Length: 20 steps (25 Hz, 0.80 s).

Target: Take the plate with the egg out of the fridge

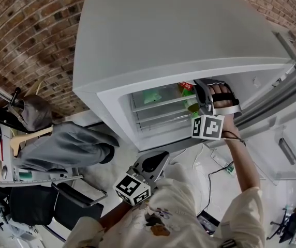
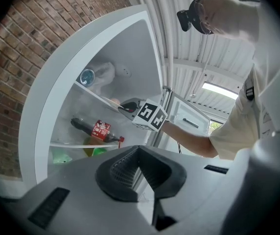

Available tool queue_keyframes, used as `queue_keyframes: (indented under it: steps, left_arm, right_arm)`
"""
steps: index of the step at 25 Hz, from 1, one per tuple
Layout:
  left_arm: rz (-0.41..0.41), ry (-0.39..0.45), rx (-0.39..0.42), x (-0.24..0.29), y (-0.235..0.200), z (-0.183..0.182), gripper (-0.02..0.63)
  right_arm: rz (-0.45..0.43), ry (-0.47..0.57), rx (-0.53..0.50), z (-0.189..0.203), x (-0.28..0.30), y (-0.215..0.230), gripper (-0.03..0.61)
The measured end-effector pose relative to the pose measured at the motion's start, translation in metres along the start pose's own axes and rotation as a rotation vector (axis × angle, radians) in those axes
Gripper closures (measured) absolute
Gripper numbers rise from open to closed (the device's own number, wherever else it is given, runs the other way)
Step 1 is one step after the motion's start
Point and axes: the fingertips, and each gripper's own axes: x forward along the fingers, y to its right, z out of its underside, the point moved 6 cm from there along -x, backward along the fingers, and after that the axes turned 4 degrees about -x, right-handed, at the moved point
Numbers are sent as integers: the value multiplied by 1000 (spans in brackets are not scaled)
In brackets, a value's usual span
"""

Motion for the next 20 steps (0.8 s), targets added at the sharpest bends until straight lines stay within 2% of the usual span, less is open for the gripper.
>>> queue_keyframes:
  steps: [20]
  left_arm:
    - [14,-7,-1,-3,3,4,606]
  right_arm:
    - [59,12,-11,-1,-32,-5,561]
